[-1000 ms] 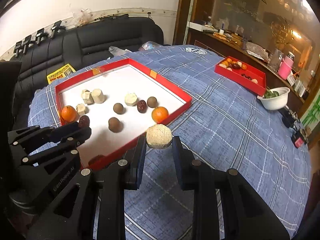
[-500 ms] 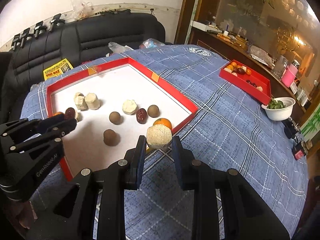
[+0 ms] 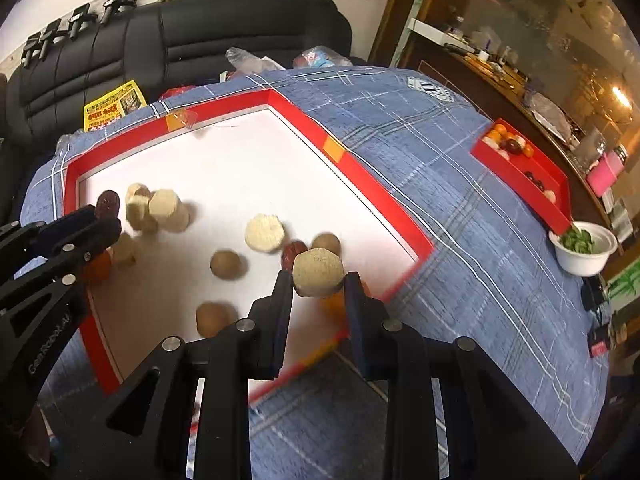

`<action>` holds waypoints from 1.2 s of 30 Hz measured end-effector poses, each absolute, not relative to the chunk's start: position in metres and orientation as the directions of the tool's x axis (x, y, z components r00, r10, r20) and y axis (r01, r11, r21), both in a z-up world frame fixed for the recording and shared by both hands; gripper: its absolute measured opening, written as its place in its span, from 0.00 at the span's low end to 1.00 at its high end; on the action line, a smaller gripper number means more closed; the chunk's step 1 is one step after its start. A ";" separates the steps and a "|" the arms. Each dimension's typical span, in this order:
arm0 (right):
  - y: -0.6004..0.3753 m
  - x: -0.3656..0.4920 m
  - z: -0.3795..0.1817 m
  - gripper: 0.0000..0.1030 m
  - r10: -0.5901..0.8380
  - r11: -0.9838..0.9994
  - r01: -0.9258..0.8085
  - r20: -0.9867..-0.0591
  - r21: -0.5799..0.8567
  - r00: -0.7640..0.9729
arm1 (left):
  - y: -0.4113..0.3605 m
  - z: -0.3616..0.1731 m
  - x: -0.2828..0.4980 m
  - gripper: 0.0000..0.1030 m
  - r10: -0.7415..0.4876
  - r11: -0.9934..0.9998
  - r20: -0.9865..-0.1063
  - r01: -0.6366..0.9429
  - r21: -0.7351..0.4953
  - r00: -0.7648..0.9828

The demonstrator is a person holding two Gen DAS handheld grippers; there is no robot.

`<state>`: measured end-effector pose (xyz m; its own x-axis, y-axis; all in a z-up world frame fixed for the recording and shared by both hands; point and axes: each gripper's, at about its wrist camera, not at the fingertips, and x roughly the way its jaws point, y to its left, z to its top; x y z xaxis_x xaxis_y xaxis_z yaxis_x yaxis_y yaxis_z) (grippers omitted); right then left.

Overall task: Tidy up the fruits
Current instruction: 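Carry the round pastry and red date toward the white tray with both tools, then lower the held pastry and date over the tray with both tools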

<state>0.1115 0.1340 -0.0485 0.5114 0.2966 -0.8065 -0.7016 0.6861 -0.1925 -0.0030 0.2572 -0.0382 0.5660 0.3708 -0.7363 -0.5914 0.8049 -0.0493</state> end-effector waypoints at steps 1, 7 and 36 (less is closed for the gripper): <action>0.138 0.114 -0.049 0.25 0.296 0.684 -0.703 -0.808 -0.193 0.509 | 0.262 -0.037 -0.001 0.18 0.375 0.801 -0.736 -0.596 -0.048 0.564; 0.157 0.129 -0.055 0.25 0.291 0.684 -0.706 -0.818 -0.185 0.496 | 0.283 -0.040 0.008 0.18 0.375 0.786 -0.750 -0.616 -0.054 0.545; 0.193 0.150 -0.067 0.25 0.293 0.675 -0.720 -0.835 -0.164 0.466 | 0.287 -0.047 0.031 0.18 0.376 0.798 -0.757 -0.602 -0.029 0.534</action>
<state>0.1496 0.1934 -0.0667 0.4655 0.2933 -0.8350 -0.7196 0.6747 -0.1642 0.0305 0.2868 -0.0467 0.5345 0.3761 -0.7569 -0.6023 0.7977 -0.0289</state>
